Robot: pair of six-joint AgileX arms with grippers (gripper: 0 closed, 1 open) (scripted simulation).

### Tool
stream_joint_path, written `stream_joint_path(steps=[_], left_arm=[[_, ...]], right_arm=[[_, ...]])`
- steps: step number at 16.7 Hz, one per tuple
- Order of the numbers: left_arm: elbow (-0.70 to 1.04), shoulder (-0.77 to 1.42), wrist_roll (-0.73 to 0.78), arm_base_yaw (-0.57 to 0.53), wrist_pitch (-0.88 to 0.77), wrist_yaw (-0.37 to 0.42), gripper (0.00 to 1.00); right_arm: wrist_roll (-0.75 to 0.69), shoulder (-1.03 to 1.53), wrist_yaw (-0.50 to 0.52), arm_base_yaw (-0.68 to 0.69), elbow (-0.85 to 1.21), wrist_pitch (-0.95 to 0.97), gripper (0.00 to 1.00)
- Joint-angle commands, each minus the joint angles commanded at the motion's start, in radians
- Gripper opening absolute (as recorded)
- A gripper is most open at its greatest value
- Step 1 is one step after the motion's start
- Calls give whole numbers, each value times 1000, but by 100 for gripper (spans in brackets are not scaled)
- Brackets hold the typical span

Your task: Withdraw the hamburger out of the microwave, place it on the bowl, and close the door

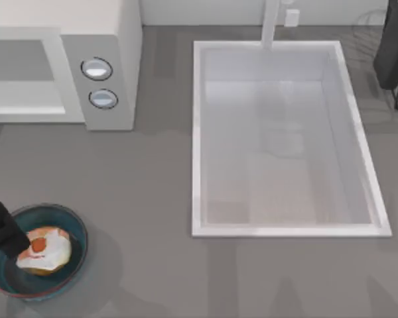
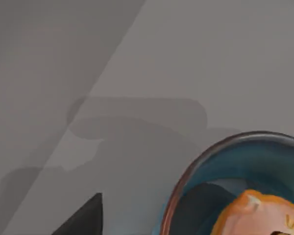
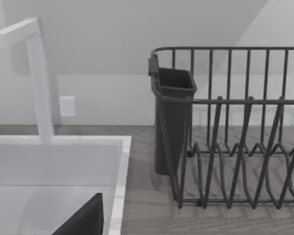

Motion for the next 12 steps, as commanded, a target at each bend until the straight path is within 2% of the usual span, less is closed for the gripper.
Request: stream_joint_path(steps=[3,6,9,12], left_arm=[[-106,-229,292,62,184,77,100],[-177,-395,491,106,324,130,100],[-213,-484,597,129,406,158,100],[-218,-497,613,133,418,162,100]], right_arm=[[0,0,0,0,0,0,100],[0,0,0,0,0,0,100],[0,0,0,0,0,0,100],[0,0,0,0,0,0,100]])
